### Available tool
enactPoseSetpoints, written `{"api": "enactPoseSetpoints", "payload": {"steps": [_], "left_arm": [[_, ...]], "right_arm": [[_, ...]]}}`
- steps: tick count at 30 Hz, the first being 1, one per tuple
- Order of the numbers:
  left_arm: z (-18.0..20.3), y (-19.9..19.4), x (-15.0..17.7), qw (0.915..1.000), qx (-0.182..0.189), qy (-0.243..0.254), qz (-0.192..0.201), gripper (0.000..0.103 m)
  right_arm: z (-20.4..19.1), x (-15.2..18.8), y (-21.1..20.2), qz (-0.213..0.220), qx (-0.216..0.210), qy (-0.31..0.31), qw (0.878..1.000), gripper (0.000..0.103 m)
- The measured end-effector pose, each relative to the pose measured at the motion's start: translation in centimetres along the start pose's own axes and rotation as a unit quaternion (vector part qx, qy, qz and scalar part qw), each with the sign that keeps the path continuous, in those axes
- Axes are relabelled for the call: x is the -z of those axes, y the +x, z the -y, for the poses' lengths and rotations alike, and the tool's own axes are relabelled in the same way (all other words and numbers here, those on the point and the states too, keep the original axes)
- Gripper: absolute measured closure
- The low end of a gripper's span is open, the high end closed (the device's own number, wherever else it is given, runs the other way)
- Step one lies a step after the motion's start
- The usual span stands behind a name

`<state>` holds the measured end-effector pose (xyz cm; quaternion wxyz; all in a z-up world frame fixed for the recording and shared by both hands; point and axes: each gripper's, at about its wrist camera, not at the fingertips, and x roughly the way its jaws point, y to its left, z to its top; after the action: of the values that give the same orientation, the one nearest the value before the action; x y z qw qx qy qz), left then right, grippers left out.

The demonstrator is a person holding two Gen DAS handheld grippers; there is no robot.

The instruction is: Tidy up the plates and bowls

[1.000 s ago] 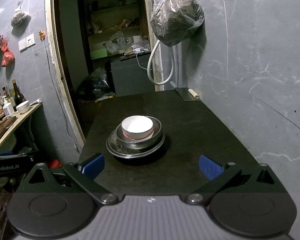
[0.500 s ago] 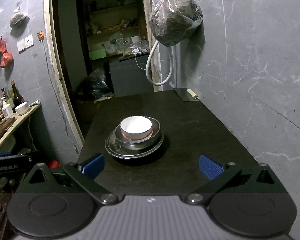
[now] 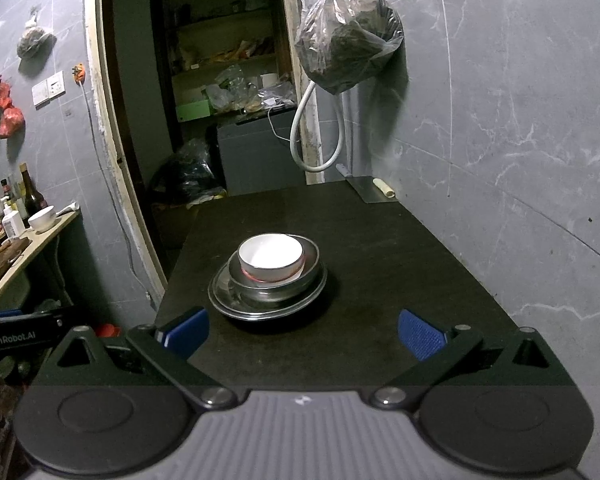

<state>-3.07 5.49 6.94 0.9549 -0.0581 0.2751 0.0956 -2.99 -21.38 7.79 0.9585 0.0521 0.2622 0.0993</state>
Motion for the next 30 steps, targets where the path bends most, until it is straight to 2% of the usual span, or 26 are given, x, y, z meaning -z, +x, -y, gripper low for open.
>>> {"api": "enactPoseSetpoints", "payload": {"steps": [30], "left_arm": [[0.17, 0.24, 0.10, 1.0000, 0.001, 0.001, -0.002, 0.001]], "right_arm": [[0.21, 0.42, 0.58, -0.005, 0.014, 0.011, 1.000, 0.000]]}}
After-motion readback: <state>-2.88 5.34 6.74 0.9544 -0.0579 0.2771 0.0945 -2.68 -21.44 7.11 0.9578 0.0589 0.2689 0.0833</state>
